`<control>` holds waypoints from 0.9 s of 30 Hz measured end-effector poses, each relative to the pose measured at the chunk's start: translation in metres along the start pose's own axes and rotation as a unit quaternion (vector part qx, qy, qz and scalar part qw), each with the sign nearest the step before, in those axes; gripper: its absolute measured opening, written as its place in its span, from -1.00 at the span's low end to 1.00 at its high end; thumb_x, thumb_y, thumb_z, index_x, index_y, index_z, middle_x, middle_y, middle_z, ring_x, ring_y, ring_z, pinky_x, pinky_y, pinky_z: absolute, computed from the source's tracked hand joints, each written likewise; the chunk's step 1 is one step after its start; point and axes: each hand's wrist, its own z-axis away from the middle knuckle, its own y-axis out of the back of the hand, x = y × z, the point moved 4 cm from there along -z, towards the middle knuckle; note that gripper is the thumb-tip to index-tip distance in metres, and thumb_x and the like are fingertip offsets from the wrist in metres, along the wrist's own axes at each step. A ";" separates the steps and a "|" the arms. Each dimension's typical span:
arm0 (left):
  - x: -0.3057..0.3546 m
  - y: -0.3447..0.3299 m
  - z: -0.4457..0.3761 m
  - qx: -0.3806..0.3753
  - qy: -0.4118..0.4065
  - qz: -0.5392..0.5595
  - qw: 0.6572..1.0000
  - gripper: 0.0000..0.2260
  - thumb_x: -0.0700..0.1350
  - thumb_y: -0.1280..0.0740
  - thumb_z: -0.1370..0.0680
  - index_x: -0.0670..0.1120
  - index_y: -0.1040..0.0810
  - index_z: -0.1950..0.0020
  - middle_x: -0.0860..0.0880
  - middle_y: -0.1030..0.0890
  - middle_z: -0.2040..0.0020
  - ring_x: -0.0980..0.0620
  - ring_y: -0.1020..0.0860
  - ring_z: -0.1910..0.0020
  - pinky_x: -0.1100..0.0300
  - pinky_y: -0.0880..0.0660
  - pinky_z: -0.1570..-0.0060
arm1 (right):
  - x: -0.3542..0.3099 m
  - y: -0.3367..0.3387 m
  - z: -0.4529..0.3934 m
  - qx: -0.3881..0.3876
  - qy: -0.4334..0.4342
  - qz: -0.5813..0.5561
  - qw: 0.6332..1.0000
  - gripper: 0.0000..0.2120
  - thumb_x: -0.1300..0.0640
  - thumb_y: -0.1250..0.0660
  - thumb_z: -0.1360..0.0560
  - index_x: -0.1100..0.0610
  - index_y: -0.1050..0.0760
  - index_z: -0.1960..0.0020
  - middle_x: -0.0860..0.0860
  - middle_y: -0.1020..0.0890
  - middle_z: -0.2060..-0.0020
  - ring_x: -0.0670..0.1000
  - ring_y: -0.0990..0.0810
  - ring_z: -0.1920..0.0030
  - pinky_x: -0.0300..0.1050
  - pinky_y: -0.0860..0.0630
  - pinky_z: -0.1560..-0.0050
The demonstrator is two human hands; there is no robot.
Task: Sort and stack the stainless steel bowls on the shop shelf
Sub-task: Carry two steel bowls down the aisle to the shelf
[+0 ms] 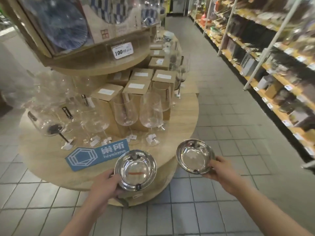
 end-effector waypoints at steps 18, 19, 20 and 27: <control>0.124 -0.387 0.022 -0.203 -0.053 -0.062 0.976 -0.88 -0.26 -0.40 -0.42 -0.22 -0.65 0.07 -0.18 -0.71 0.25 -0.06 -0.68 0.37 0.16 -0.58 0.39 | -0.022 0.376 0.051 0.220 0.076 -0.096 0.968 -0.77 0.40 -0.32 -0.51 0.32 -0.54 -0.17 0.25 -0.70 0.09 0.09 -0.73 0.28 -0.15 -0.64 0.34; 0.130 -0.404 0.021 -0.212 -0.056 -0.070 0.973 -0.90 -0.29 -0.36 -0.44 -0.24 -0.64 0.08 -0.19 -0.70 0.25 -0.06 -0.67 0.38 0.16 -0.57 0.40 | -0.023 0.387 0.047 0.226 0.074 -0.106 0.966 -0.77 0.41 -0.31 -0.52 0.32 -0.54 -0.16 0.25 -0.70 0.09 0.09 -0.73 0.27 -0.14 -0.65 0.32; 0.135 -0.419 0.019 -0.217 -0.060 -0.079 0.971 -0.91 -0.31 -0.33 -0.46 -0.25 -0.63 0.10 -0.20 -0.68 0.26 -0.05 -0.65 0.40 0.15 -0.56 0.40 | -0.025 0.397 0.042 0.229 0.073 -0.113 0.964 -0.77 0.40 -0.31 -0.52 0.31 -0.54 -0.16 0.26 -0.71 0.08 0.11 -0.73 0.25 -0.13 -0.66 0.29; 0.180 -0.521 -0.015 -0.224 -0.069 -0.094 0.968 -0.87 -0.30 -0.32 -0.51 -0.18 -0.67 0.12 -0.11 -0.73 0.25 0.02 -0.71 0.33 0.23 -0.61 0.38 | -0.051 0.456 -0.019 0.258 0.064 -0.151 0.952 -0.77 0.44 -0.30 -0.50 0.30 -0.54 -0.13 0.16 -0.75 0.22 0.15 -0.76 0.19 -0.08 -0.69 0.26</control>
